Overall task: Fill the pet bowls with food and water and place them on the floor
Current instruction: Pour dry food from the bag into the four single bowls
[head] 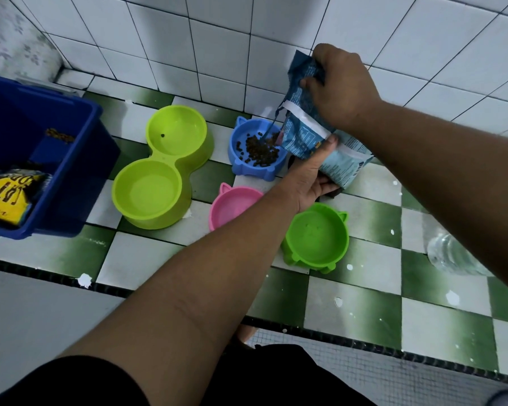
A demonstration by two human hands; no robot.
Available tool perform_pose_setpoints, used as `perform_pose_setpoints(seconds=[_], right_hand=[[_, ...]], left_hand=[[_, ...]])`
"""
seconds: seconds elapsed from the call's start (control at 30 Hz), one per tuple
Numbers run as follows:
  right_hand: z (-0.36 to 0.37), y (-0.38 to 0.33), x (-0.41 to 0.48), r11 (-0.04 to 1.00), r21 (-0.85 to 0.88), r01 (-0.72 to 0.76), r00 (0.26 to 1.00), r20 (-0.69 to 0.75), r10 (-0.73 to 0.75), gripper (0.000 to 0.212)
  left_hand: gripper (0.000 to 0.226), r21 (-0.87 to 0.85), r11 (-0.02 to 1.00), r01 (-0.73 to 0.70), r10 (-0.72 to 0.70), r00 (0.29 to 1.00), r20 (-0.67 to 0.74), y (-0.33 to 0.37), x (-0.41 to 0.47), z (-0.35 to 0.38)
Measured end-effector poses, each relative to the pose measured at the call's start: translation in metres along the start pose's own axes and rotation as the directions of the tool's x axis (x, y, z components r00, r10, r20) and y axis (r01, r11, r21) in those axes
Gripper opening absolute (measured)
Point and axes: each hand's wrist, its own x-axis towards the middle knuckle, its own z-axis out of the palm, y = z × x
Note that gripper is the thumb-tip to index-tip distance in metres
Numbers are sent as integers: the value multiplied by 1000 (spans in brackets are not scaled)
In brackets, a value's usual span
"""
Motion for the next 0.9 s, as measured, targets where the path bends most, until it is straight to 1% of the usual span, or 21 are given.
perform_pose_setpoints(seconds=[0.17,0.3,0.33,0.43,0.47,0.57,0.67,0.77,0.8,0.9], right_hand=[[1,-1,-2,1000,-14,22,1000,-8,-23,18],[2,-3,-2,999,-8,34,999,-7,-34,20],[3,-3,-1,999,-7,36,999,-9,-36,19],[4,-2,-1,999,1,36,999,-14,-36,19],[4,-2,-1,999,4,34,999,-12,-34,19],[4,-2,-1,999,14,32,999,-2,-32,18],[6,-3,0,999,25,40,999,10,-40,15],[8,-5,1,998,21,60,998,20,-60,10],[8,-6,1,998,25,64,998,28,-65,11],[8,-7,3,998,28,64,997,45,-66,12]], left_hand=[[53,-17,1000,-14,14,1000,-8,-1,-1,1],[60,-32,999,-31,31,999,-19,0,-1,-2],[63,-35,999,-35,34,999,-20,1,-2,-2],[84,-37,998,-46,44,998,-35,3,-3,1],[84,-37,998,-47,46,998,-39,2,-3,1],[66,-39,998,-42,40,999,-35,0,1,-2],[63,-26,999,-24,24,999,-25,-1,0,-3],[40,-35,999,-19,18,1000,-2,-1,0,-1],[37,-46,999,-18,17,1000,-4,-1,1,-1],[36,-72,997,-4,4,1000,1,0,1,1]])
